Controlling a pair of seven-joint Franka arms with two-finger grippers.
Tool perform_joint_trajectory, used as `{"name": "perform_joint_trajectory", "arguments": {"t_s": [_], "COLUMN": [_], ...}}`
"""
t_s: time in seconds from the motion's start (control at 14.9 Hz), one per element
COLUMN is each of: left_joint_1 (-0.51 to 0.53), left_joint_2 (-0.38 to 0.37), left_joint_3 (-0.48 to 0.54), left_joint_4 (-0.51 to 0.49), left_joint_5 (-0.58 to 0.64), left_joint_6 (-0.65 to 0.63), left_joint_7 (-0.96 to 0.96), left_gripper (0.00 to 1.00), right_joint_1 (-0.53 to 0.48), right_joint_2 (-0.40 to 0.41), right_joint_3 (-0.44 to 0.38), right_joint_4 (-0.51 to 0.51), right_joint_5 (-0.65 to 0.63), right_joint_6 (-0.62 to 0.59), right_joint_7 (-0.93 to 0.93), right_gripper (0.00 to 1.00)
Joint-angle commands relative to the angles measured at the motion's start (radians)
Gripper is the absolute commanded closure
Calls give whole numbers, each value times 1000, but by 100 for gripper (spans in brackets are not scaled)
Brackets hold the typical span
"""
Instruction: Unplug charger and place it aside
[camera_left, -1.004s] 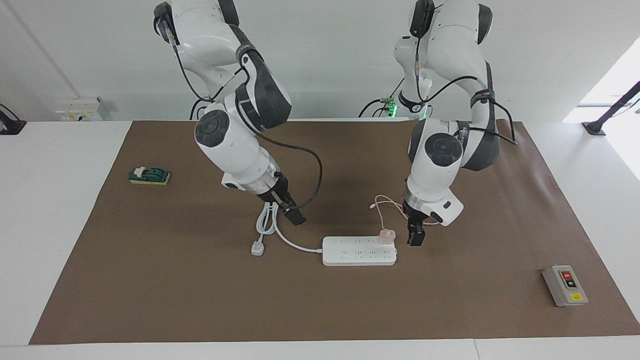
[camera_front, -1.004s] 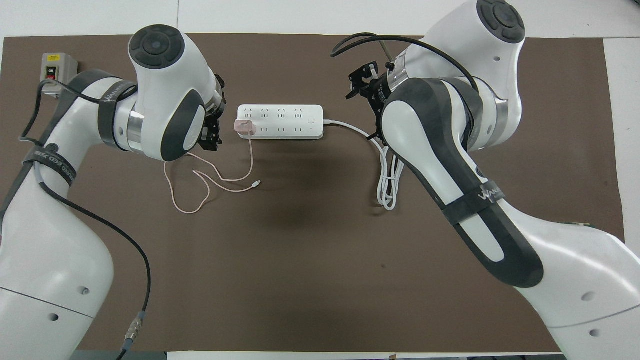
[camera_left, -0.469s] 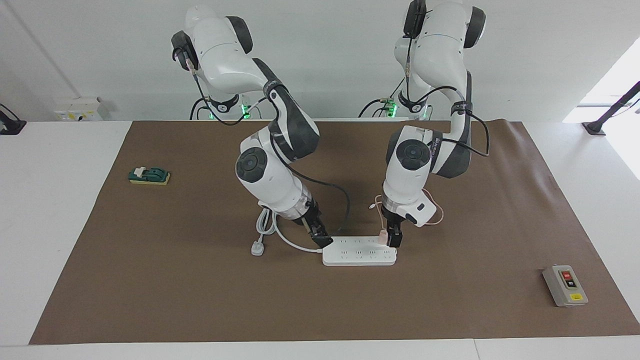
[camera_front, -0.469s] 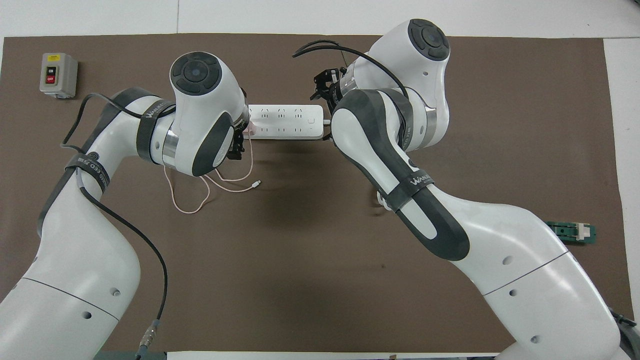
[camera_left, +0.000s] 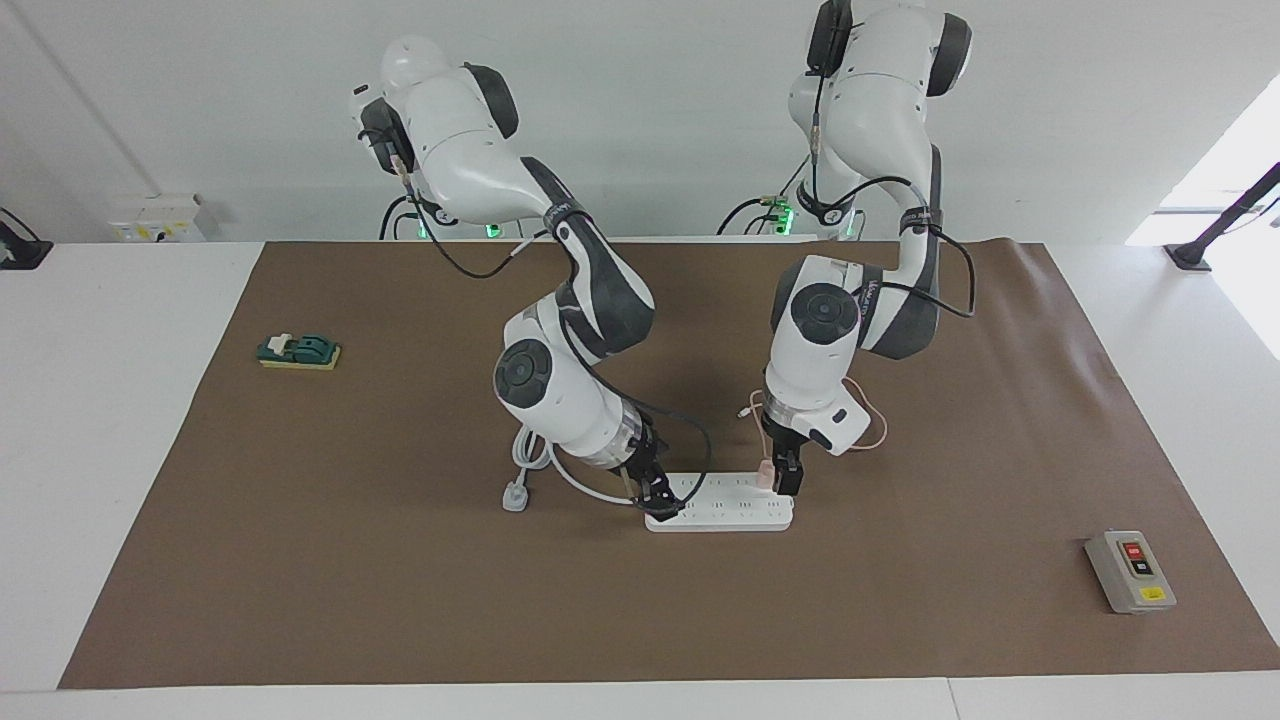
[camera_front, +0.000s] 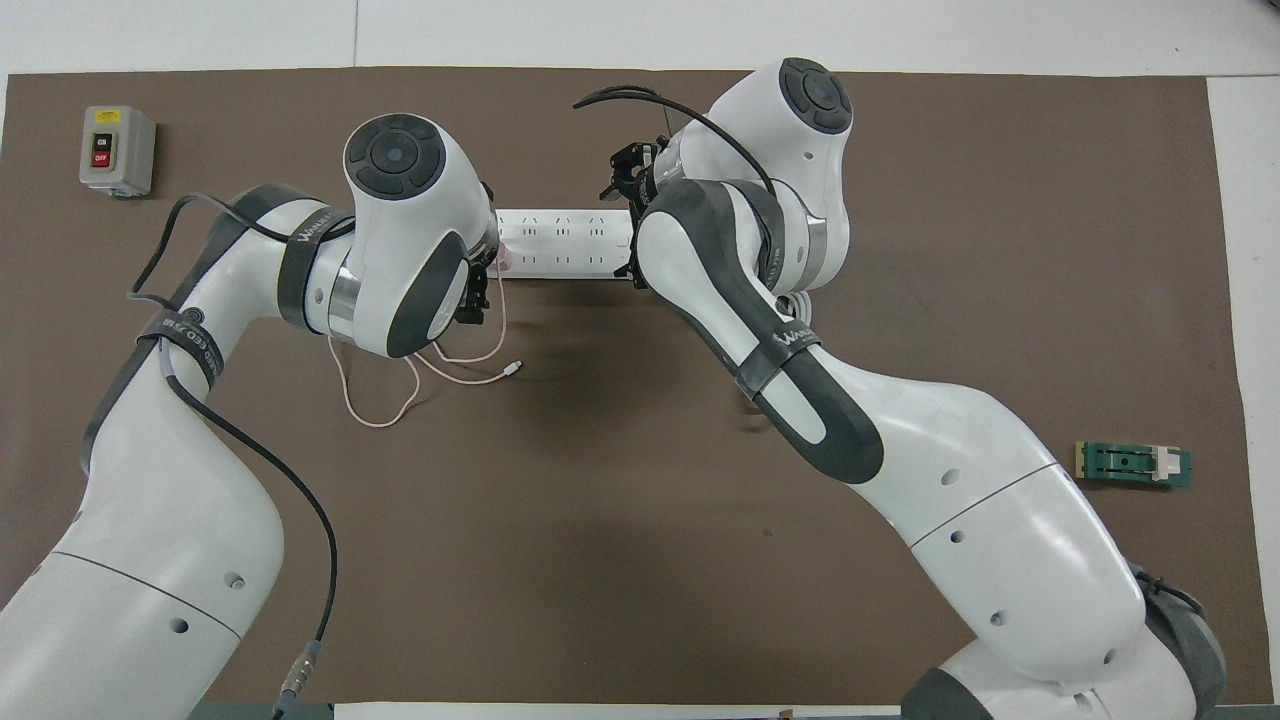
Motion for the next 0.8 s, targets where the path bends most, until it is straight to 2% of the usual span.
{"name": "perform_joint_trajectory", "arguments": {"t_s": [0.0,0.4,0.74], "left_joint_1": [-7,-6,-7], "left_joint_2": [-16,-3,-3], "left_joint_3": [8,8,8], "left_joint_4": [-30,-20,-18], "left_joint_5": [18,9,9], "left_joint_6": [27,47,49], "left_joint_7": [-7,-7,-5], "left_gripper": [0,3,9], "right_joint_1": [-4,-9,-26], "right_joint_2": [37,29,11], "right_joint_3": [-5,-5,-5], "right_joint_4": [43,12,-22], "right_joint_5": [24,81,99], "right_joint_6": [7,90,91], "right_joint_7": [23,12,-54], "right_gripper": [0,0,0]}}
